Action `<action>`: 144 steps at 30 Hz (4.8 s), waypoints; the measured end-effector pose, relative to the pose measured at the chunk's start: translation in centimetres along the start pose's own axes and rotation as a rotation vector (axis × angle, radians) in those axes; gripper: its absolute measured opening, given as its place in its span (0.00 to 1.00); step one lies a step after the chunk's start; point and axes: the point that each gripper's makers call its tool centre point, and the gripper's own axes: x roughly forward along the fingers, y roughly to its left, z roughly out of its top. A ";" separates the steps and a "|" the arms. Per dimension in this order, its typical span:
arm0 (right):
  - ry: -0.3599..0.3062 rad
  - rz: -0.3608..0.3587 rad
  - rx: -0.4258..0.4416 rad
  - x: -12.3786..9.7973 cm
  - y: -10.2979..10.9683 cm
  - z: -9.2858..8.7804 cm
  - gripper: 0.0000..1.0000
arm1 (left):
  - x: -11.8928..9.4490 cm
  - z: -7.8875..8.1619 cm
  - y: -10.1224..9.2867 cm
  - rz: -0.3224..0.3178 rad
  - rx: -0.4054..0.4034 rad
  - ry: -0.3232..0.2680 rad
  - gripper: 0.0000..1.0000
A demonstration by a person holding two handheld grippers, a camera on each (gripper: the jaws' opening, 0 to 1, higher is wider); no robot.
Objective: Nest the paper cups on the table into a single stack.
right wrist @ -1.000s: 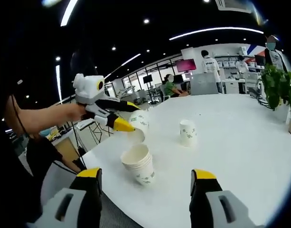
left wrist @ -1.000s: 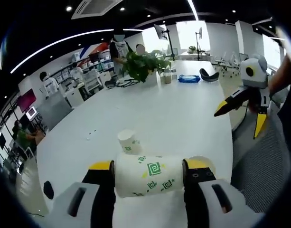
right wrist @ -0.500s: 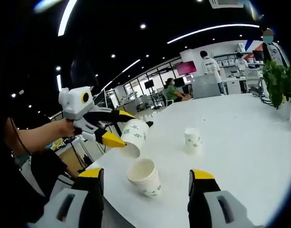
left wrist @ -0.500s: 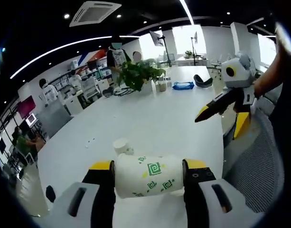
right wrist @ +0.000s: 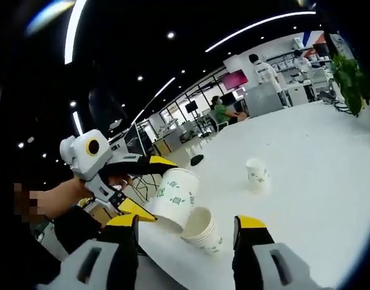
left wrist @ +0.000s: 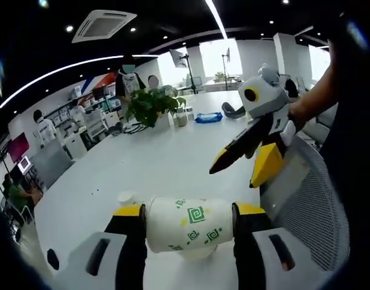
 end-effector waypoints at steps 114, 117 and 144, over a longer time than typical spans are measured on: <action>0.143 0.109 -0.113 0.2 1.9 -5.2 0.58 | -2.3 1.2 -4.3 -0.433 -0.287 -0.113 0.00; 0.143 0.091 -0.144 0.1 1.6 -5.3 0.62 | -2.4 1.2 -3.7 -0.412 -0.276 -0.112 0.00; 0.100 -0.061 -0.247 -0.8 -1.1 -5.0 0.91 | -1.7 -0.6 -0.7 -0.262 -0.085 0.007 0.00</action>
